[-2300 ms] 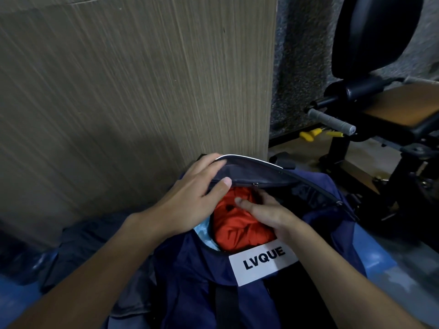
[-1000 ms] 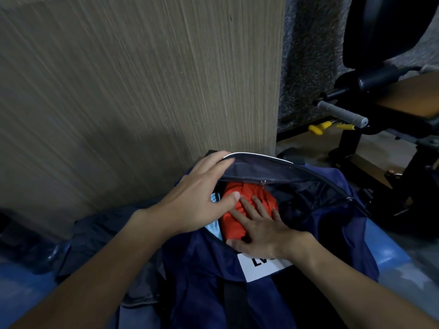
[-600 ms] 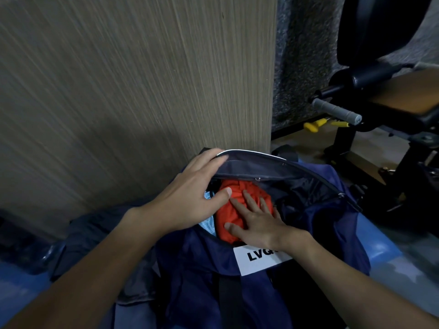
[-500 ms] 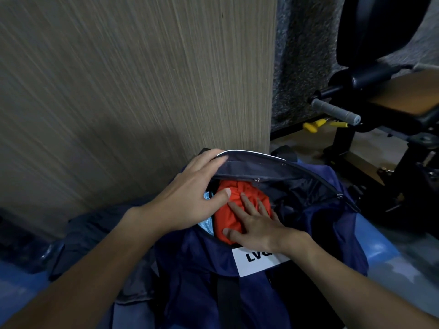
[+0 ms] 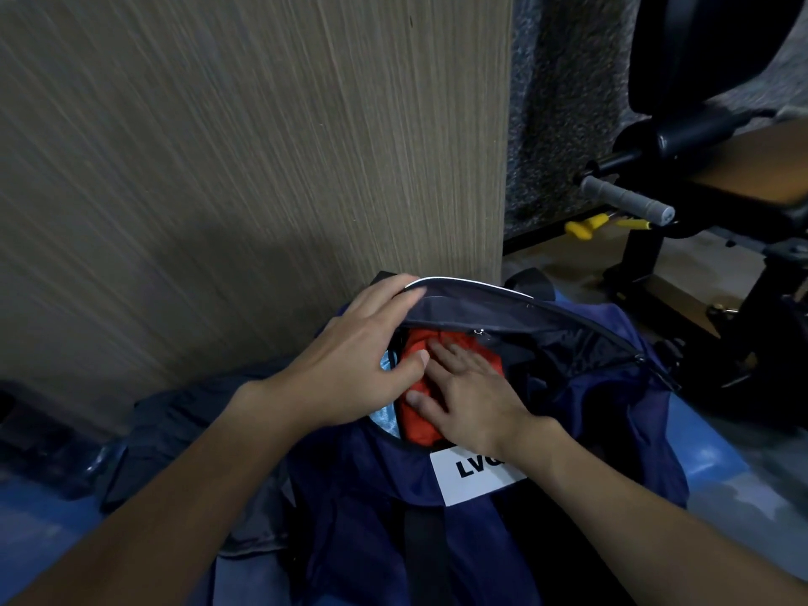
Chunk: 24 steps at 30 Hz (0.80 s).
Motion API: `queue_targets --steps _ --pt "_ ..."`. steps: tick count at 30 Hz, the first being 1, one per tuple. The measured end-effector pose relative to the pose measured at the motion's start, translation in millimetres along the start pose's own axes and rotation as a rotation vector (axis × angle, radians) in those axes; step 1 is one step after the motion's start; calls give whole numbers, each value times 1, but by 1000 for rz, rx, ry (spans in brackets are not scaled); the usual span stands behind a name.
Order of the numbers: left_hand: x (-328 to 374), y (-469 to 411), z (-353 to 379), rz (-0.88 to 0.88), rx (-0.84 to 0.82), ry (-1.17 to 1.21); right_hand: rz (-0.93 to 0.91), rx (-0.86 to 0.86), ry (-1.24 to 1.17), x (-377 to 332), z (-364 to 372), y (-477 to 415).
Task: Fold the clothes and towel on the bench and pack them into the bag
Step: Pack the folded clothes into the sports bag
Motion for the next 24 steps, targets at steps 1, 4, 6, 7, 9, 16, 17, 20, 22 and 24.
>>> queue_targets --steps 1,4,6,7,9,16,17,20,22,24 --pt "0 0 0 3 3 -1 50 -86 18 7 7 1" --pt "0 0 -2 -12 3 3 138 -226 42 23 18 0" --pt "0 -1 -3 -19 -2 13 145 -245 47 27 21 -1" --pt "0 -2 -3 -20 -4 17 145 -254 48 28 22 -1" --pt "-1 -2 -4 -24 -9 20 144 -272 37 28 24 0" --pt "-3 -4 -2 -43 -10 1 138 -315 28 28 28 2" --pt "-3 -5 -2 -38 -9 -1 135 -317 25 28 28 2" --pt "-2 -6 -2 -38 -7 -7 116 -334 35 26 28 4" --pt "-1 -6 -2 -38 -3 0 104 -334 37 24 28 6" --pt "1 -6 -1 -33 4 10 104 -307 34 23 26 8"
Point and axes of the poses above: each hand's wrist, its own y-axis away from the middle knuckle, its own z-axis out of the palm, x = y × z, the point moved 5 cm from there along -y, towards the middle knuckle, and after that the axes turned 5 degrees about x, right-handed, at the moved point
